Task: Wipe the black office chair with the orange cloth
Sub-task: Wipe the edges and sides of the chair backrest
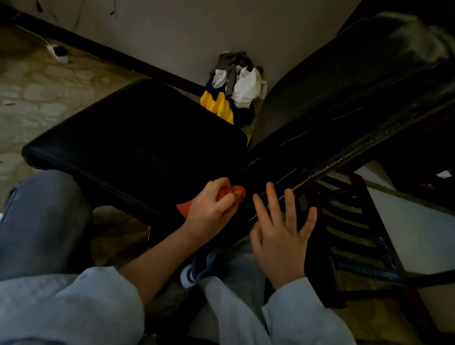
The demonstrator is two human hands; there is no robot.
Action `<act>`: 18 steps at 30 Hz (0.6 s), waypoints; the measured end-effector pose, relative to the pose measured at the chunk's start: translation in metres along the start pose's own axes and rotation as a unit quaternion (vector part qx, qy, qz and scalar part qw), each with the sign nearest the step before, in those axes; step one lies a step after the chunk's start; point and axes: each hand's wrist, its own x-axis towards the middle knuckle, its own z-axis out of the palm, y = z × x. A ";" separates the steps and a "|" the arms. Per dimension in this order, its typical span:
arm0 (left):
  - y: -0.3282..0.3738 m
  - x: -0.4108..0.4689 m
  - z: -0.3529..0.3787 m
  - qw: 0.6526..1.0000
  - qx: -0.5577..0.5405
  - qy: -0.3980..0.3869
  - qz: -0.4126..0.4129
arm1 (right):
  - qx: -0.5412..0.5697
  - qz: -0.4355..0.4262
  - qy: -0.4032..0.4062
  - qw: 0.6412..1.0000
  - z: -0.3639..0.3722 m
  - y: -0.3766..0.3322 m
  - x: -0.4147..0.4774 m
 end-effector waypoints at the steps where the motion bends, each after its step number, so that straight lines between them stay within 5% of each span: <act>1: 0.001 -0.001 -0.003 1.000 -0.012 -0.011 -0.014 | 0.001 0.005 0.005 1.000 -0.001 0.001 -0.001; 7: 0.037 0.048 -0.027 0.987 -0.136 0.053 -0.074 | 0.015 0.060 0.049 0.997 -0.008 0.003 0.001; 11: 0.058 0.103 -0.028 0.987 -0.131 0.093 0.008 | 0.014 0.076 0.075 0.994 -0.009 0.010 0.003; 18: 0.053 0.113 -0.014 0.988 -0.066 0.030 0.134 | -0.050 0.035 0.064 0.996 -0.001 0.024 -0.005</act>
